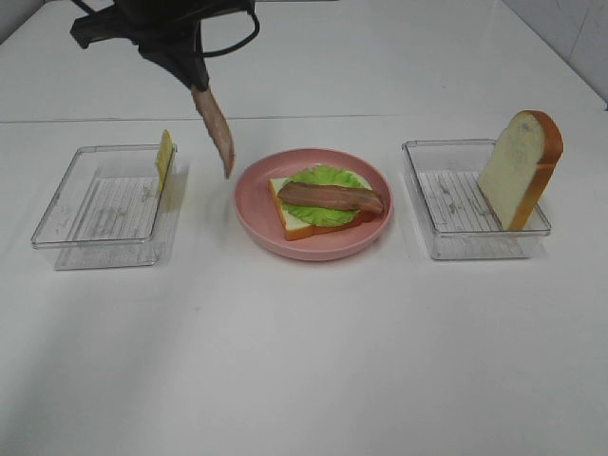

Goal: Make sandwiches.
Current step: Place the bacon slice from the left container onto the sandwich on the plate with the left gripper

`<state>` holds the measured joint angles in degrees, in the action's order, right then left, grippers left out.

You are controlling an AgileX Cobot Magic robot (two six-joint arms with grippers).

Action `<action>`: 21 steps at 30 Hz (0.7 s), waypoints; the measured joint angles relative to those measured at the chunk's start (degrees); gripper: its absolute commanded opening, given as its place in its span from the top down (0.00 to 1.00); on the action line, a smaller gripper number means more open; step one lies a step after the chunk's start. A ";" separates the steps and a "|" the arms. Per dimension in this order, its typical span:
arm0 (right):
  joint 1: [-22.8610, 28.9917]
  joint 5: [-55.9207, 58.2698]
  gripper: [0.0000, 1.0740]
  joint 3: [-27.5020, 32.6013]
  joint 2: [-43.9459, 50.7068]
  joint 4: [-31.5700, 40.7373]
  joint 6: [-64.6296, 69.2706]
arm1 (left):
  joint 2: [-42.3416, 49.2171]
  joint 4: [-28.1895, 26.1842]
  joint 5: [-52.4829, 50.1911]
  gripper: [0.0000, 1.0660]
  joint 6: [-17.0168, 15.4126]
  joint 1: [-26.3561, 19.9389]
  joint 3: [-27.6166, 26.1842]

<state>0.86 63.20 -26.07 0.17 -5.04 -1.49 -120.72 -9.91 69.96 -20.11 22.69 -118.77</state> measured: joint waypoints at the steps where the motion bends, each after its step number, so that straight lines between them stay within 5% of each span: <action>1: 0.00 0.00 0.15 0.00 0.00 0.00 0.00 | 0.00 0.00 0.00 1.00 0.00 0.00 0.00; 9: 0.00 0.00 0.15 0.00 0.00 0.00 0.00 | 0.11 -7.79 -3.67 1.00 2.75 0.00 -2.58; 21: 0.00 0.00 0.15 0.00 0.00 0.00 0.00 | -6.76 -27.33 -11.23 1.00 11.80 0.00 -2.58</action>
<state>0.86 63.20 -26.07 0.17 -5.04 -1.49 -127.48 -37.24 58.73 -8.31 22.69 -121.35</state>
